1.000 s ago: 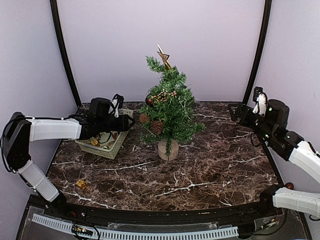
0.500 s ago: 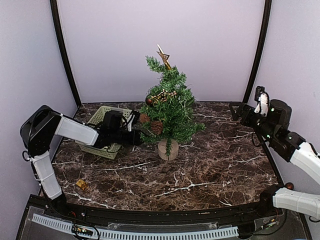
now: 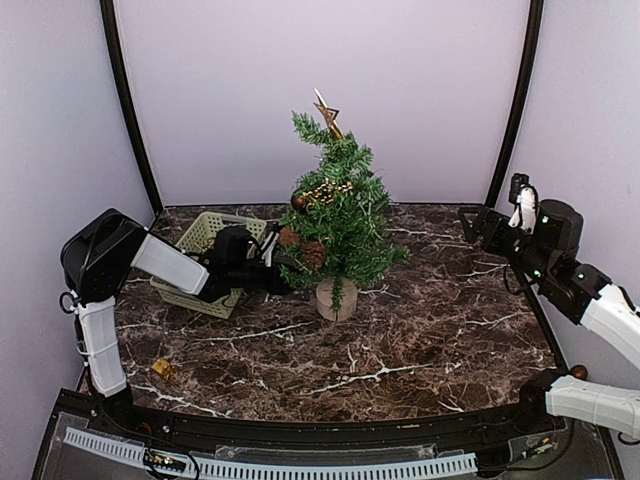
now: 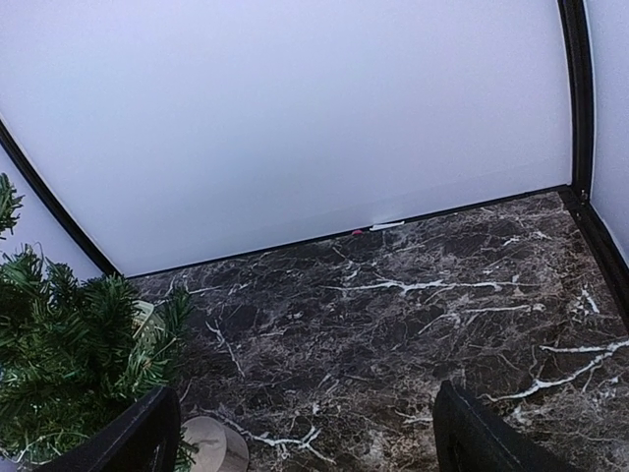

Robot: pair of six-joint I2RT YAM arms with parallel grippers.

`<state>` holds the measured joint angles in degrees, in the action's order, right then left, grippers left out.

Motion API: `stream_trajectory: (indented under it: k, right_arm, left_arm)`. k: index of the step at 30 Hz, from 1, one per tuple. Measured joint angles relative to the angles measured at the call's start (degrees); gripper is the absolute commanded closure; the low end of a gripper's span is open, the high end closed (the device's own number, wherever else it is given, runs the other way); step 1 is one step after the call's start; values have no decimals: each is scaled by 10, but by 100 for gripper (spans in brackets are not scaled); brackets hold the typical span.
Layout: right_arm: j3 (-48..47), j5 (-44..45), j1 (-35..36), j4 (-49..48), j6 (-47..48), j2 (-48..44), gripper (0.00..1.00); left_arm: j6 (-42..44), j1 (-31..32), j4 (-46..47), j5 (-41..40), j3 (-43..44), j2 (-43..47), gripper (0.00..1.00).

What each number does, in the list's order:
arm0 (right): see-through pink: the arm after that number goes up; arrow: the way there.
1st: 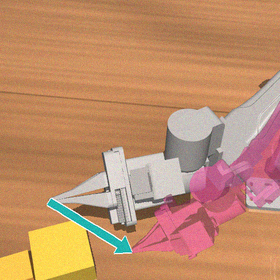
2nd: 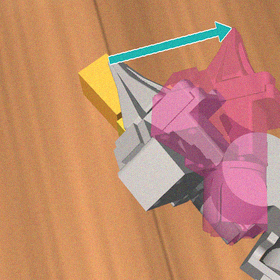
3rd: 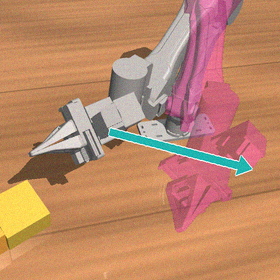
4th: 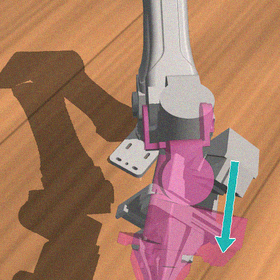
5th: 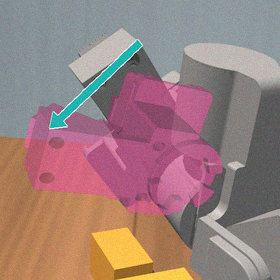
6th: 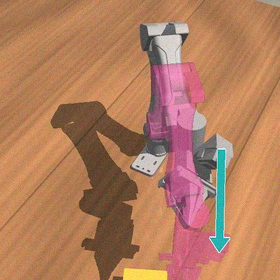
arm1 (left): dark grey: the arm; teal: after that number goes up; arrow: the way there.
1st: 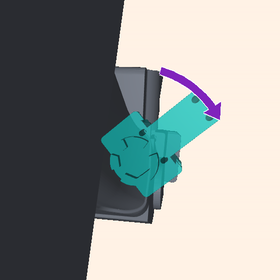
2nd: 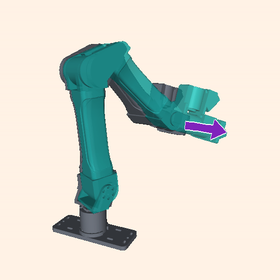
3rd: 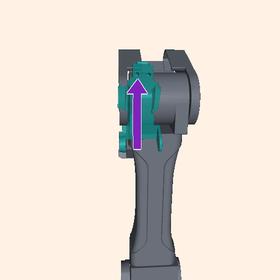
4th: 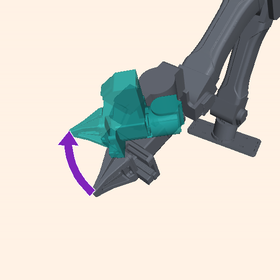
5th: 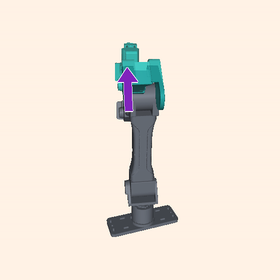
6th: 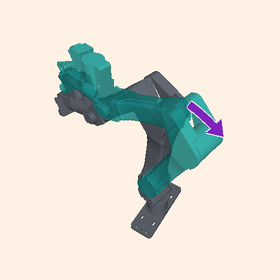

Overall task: Decorate the small christmas tree
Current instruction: Move the bin to the center of the board, then pick up the side of the string light from the center of the board.

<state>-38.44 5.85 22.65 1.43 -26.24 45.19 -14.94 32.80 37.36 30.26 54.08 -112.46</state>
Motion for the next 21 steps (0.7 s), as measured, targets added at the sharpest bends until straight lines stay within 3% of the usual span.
stream_trajectory:
  k: [8, 21]
  right_arm:
    - [3, 0, 0, 4, 0, -1, 10]
    - [10, -7, 0, 6, 0, -3, 11]
  left_arm:
    - [33, 0, 24, 11, 3, -4, 44]
    - [57, 0, 50, 66, 21, -32, 56]
